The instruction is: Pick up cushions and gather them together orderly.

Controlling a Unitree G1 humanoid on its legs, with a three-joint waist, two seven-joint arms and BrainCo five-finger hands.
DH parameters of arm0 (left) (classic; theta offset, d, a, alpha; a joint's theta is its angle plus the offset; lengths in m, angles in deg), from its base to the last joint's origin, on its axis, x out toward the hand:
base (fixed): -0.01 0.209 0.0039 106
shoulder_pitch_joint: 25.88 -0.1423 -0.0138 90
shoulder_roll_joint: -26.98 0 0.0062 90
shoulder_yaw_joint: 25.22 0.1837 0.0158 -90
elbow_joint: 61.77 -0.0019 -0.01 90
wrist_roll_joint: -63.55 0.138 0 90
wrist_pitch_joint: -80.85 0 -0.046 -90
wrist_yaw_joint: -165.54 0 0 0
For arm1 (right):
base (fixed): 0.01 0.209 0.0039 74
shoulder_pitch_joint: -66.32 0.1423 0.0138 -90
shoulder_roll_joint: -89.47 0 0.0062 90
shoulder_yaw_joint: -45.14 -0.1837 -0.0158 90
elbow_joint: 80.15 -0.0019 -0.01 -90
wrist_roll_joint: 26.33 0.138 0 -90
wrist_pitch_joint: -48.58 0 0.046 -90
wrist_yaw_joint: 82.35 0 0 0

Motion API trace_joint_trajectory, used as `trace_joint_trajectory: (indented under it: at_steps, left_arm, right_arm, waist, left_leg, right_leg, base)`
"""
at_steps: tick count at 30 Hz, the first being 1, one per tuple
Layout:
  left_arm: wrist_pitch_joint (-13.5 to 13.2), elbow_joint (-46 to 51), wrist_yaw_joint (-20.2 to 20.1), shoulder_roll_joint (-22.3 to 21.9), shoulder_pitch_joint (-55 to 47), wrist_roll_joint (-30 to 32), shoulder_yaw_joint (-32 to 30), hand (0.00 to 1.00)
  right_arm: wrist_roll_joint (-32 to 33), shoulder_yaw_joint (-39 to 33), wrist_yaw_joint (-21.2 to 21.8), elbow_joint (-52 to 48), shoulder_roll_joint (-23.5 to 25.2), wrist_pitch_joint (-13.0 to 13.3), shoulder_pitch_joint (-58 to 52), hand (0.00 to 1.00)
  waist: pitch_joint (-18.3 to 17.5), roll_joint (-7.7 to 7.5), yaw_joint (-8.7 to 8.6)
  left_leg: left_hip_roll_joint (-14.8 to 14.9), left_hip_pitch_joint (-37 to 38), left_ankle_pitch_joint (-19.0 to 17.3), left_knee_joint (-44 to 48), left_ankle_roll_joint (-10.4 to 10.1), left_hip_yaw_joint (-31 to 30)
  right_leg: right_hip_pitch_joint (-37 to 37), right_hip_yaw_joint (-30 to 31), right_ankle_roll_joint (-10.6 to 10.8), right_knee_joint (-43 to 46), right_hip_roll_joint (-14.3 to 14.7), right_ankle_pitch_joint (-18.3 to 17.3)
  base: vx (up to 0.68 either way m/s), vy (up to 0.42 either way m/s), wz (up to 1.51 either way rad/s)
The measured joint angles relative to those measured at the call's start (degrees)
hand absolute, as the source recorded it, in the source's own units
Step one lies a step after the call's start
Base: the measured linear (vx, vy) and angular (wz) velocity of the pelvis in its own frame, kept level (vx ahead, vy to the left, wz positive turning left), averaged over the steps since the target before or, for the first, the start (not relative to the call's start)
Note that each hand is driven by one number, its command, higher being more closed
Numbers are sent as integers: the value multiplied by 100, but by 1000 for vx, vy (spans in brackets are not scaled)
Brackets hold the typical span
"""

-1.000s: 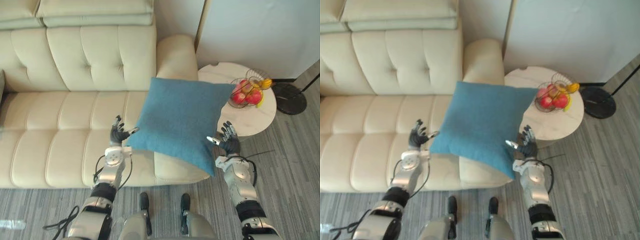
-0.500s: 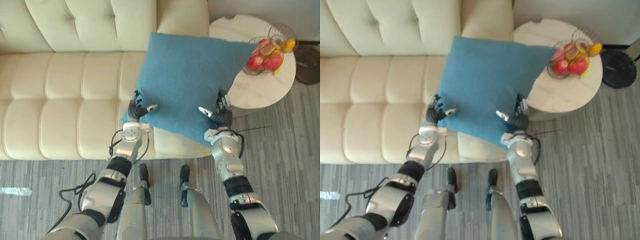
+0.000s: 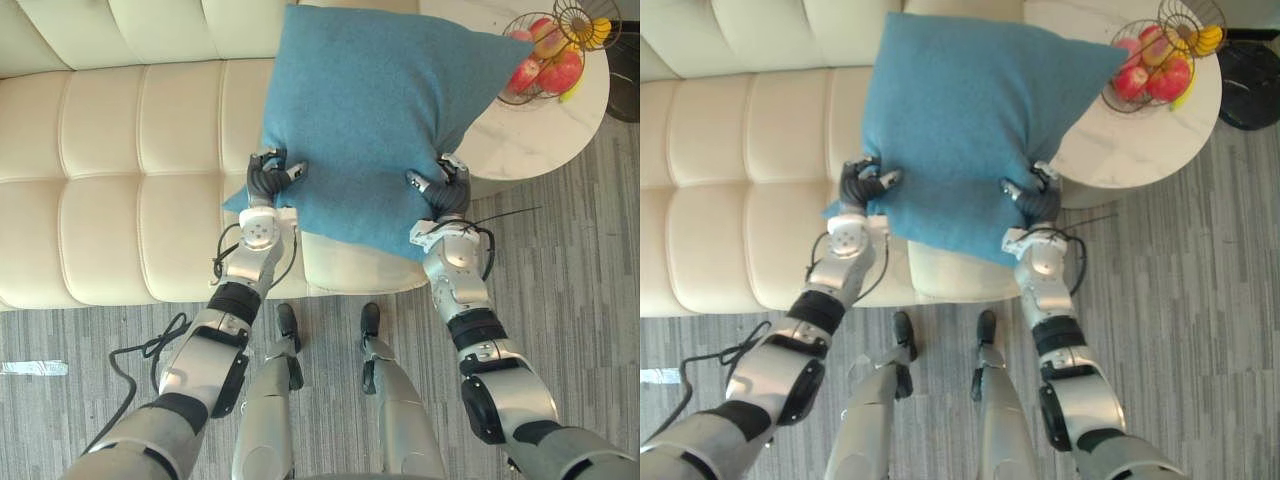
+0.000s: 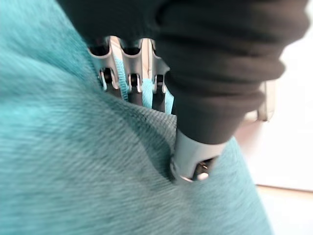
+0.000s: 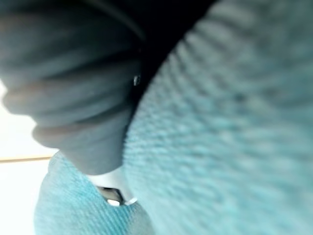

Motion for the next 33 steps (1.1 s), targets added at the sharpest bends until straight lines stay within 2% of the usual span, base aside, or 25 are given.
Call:
trace_joint_trajectory:
  at_steps: [6,9,14,17,19,23,27,30,33]
  left_arm:
    - [-232,1126,273,-13,-10,-438,81,100]
    - [-261,1675,346,-85,-54,-440,187,100]
    - [-395,2431,396,-254,-438,-433,349,100]
    - [-460,3139,464,-342,-998,-419,475,100]
    - [-486,3652,466,-619,-1697,-412,516,100]
    - [-621,4425,467,-739,-2702,-413,679,100]
    - [-724,5045,466,-743,-3745,-413,838,100]
    - [-796,5261,459,-735,-4324,-414,968,100]
    - [-834,5430,428,-730,-4683,-420,1206,100]
  right_arm:
    - [-25,236,-182,-479,1,-211,-53,100]
    - [-26,292,-279,-805,7,-366,-245,100]
    - [-44,446,-343,-1531,61,-465,-829,100]
    - [-56,477,-390,-2235,185,-504,-1372,100]
    - [-249,604,-467,-2782,238,-505,-1933,100]
    - [-498,712,-493,-3601,476,-500,-2654,100]
    - [-720,989,-492,-4158,644,-453,-3364,100]
    - [-727,1137,-480,-4353,689,-415,-3832,100]
    - [-729,1137,-479,-4538,732,-335,-4209,100]
  waist:
    - [47,-11,8]
    - [122,-10,5]
    - [123,-9,2]
    - [122,-8,0]
    - [116,1,-4]
    - [67,0,4]
    - [-368,70,78]
    - [-767,68,118]
    - [-993,59,96]
  left_leg:
    - [-25,217,40,-103,-10,195]
    - [-25,433,39,-205,-14,236]
    - [-44,755,48,-342,-30,263]
    - [-67,1002,25,-397,-59,246]
    - [-131,1350,7,-494,-77,186]
    - [-229,1795,-120,-491,-91,136]
    - [-288,2146,-270,-469,-72,120]
    - [-327,2434,-353,-521,-75,110]
    - [-381,2676,-386,-574,-82,-69]
  right_leg:
    - [61,175,0,-2,2,0]
    - [220,191,-1,-17,12,-13]
    - [477,186,-7,-24,13,-68]
    - [705,149,10,-4,-6,-150]
    - [1003,88,32,106,-70,-304]
    - [1375,-18,69,396,-191,-606]
    - [1780,-57,150,358,-265,-726]
    - [2113,-74,188,233,-293,-760]
    - [2452,-250,228,181,-358,-853]
  base:
    - [47,-35,-12]
    - [36,-43,-8]
    - [42,-33,-2]
    - [59,-25,5]
    - [68,-1,17]
    - [62,17,20]
    - [76,37,4]
    - [89,43,3]
    - [74,31,29]
